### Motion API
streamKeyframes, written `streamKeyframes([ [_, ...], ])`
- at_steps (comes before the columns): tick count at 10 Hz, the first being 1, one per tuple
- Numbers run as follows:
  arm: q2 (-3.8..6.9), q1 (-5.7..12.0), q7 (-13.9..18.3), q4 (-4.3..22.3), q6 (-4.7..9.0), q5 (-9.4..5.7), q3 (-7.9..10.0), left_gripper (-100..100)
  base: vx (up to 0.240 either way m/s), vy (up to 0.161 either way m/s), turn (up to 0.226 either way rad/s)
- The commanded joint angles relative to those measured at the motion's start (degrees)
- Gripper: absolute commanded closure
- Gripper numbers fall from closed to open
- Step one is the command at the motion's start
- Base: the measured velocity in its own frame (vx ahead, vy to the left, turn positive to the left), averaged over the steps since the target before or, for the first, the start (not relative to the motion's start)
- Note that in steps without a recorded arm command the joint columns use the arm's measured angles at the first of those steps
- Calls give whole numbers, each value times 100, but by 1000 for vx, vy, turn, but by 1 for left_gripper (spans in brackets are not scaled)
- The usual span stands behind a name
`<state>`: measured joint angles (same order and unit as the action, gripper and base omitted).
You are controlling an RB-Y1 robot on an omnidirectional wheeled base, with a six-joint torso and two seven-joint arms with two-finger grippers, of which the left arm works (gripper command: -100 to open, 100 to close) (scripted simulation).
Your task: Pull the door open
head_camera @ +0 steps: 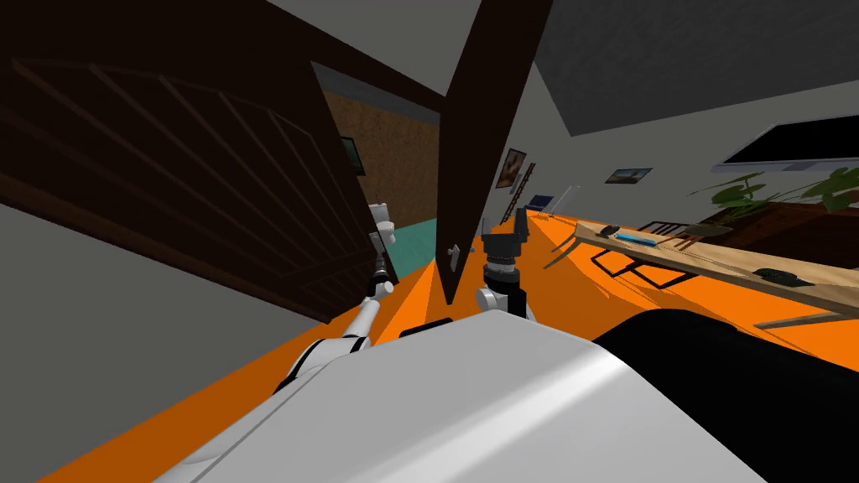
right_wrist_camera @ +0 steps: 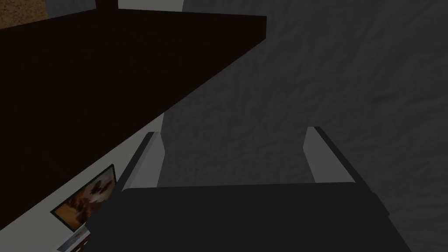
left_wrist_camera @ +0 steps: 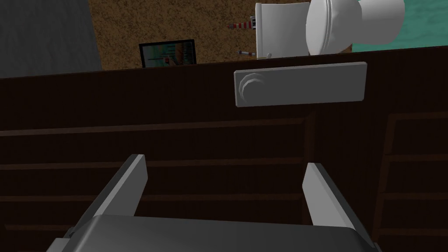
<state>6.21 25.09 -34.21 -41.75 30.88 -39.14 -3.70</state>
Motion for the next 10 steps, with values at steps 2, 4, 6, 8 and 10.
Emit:
streamKeyframes([
  [2, -64, 25, -251, 36, 112, -255, 72, -100, 171, 37, -160],
  [4, -140, 45, -399, 60, 173, -408, 117, -100, 183, 50, -107],
  [6, -239, 64, -536, 81, 231, -551, 159, -100, 207, 63, -40],
  [8, -336, 79, -644, 98, 277, -664, 192, -100, 189, 85, 12],
  [10, -462, 96, -759, 114, 326, -783, 227, -100, 202, 99, 75],
])
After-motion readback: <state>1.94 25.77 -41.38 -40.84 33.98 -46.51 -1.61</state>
